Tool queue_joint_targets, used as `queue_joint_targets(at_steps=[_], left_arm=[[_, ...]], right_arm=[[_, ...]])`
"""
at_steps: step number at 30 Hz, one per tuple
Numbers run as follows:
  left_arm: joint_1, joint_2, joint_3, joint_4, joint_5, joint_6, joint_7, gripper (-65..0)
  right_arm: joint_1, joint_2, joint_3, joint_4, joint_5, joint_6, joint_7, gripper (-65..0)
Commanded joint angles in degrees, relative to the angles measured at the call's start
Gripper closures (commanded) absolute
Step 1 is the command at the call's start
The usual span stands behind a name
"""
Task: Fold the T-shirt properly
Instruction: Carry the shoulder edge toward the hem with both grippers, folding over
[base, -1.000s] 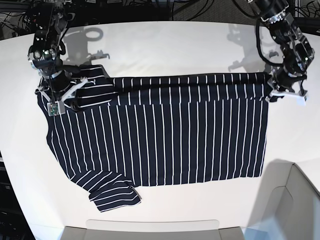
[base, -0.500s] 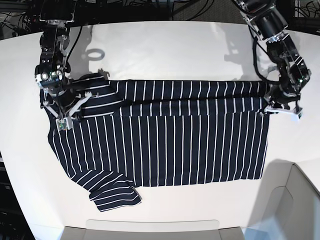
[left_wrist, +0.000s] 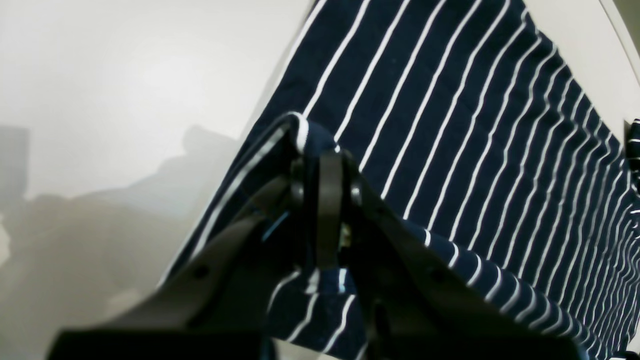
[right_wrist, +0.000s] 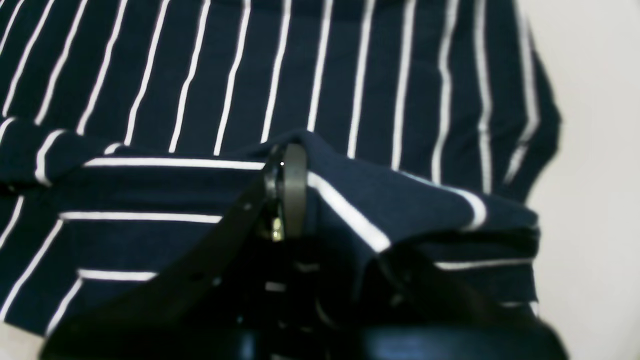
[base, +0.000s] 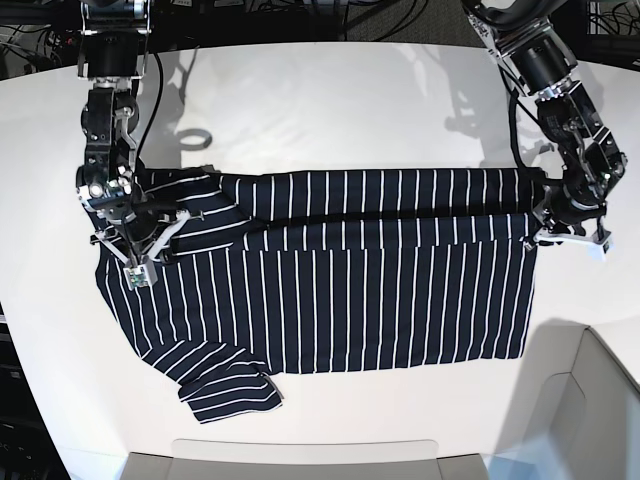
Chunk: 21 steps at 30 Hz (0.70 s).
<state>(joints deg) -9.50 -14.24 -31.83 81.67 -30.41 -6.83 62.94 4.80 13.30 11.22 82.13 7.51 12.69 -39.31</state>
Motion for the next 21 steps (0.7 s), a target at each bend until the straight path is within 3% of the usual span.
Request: queue_joint_targets(at_steps=[1,7,18,19,21], left_arm=[[-2.1,-1.0,1.0,-0.4,-0.3,0.0,-1.1,0.0],[-5.8,-1.1,3.3,-5.2,3.1,0.0,-3.8,0.0],[-7.3,-1.7,3.4,-8.1,3.2,0.0,-4.4,0.0],[-7.0,-1.7,3.4,-8.1,3.2,0.1,-4.3,0.0],[-6.9,-1.7,3.4,-7.6,3.2,0.1,-4.3,-7.8]], right_arm=[[2.3,0.9,0.2,0.1,0.1,-0.3,1.6,0.0],[6.1,0.7,-0.1,-3.8,0.1,-0.3,1.6,0.0],[10.8,0.8,-0.2,-9.0,0.1,-0.3,1.6,0.0],[10.8,0.7,-0.2,-9.0,0.1,-0.3,1.6,-2.7],[10.7,0.6,-0.2,-9.0,0.1,-0.3,1.6,-10.7]])
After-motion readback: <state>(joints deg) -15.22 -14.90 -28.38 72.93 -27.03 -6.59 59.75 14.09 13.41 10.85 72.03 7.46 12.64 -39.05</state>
